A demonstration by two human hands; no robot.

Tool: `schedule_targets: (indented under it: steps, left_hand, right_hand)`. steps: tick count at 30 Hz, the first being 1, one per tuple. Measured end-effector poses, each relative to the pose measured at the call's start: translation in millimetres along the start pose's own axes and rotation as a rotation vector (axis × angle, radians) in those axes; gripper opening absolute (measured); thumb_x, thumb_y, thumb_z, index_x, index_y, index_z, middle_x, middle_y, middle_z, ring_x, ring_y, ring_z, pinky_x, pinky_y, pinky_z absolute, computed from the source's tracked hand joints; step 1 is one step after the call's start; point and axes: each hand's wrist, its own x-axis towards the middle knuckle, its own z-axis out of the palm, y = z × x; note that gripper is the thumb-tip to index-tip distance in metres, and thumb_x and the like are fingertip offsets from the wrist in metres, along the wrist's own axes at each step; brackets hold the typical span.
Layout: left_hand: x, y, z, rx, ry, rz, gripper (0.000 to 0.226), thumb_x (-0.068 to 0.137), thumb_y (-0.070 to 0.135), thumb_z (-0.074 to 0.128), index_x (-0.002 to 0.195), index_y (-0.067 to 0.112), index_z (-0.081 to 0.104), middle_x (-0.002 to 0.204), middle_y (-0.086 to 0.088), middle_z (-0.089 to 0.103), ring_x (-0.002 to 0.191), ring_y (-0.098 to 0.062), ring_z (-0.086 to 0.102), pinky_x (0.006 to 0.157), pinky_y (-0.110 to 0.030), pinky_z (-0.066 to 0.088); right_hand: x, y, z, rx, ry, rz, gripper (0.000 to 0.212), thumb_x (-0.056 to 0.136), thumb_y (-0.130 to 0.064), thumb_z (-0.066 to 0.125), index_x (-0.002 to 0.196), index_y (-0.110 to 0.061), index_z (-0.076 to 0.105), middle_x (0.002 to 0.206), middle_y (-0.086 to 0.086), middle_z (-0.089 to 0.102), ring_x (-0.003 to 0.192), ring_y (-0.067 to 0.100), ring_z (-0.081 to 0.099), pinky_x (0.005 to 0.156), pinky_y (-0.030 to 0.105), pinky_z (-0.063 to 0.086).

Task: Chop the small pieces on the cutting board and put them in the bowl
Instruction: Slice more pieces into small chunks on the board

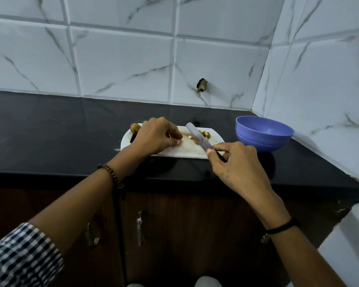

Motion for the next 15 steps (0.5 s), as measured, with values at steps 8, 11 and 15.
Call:
schedule_targets:
  steps: [8, 11, 15]
  left_hand:
    - [-2.8, 2.9, 4.0, 0.051, 0.069, -0.027, 0.017, 0.086, 0.028, 0.073, 0.102, 0.028, 0.078, 0.099, 0.007, 0.075, 0.102, -0.013, 0.063, 0.074, -0.024, 0.022]
    - [-2.9, 6.6, 3.6, 0.080, 0.087, -0.023, 0.015, 0.083, 0.031, 0.075, 0.098, 0.028, 0.078, 0.094, 0.007, 0.075, 0.101, -0.014, 0.064, 0.075, -0.027, 0.019]
    - [0.1, 9.3, 3.0, 0.095, 0.074, -0.015, 0.015, 0.082, 0.029, 0.076, 0.097, 0.026, 0.079, 0.094, 0.007, 0.075, 0.101, -0.013, 0.065, 0.076, -0.028, 0.025]
  right_hand:
    - [0.8, -7.7, 6.7, -0.018, -0.058, 0.011, 0.040, 0.096, -0.045, 0.055, 0.130, -0.026, 0.064, 0.095, 0.004, 0.064, 0.076, 0.009, 0.060, 0.060, 0.023, 0.047]
    - [2.6, -11.8, 9.7, -0.002, -0.081, 0.026, 0.037, 0.096, -0.043, 0.055, 0.127, -0.025, 0.066, 0.085, 0.000, 0.059, 0.069, 0.007, 0.055, 0.052, 0.020, 0.039]
    - [4.7, -15.6, 10.3, -0.001, -0.114, 0.041, 0.034, 0.097, -0.042, 0.055, 0.122, -0.025, 0.069, 0.084, -0.001, 0.056, 0.071, 0.007, 0.053, 0.052, 0.021, 0.037]
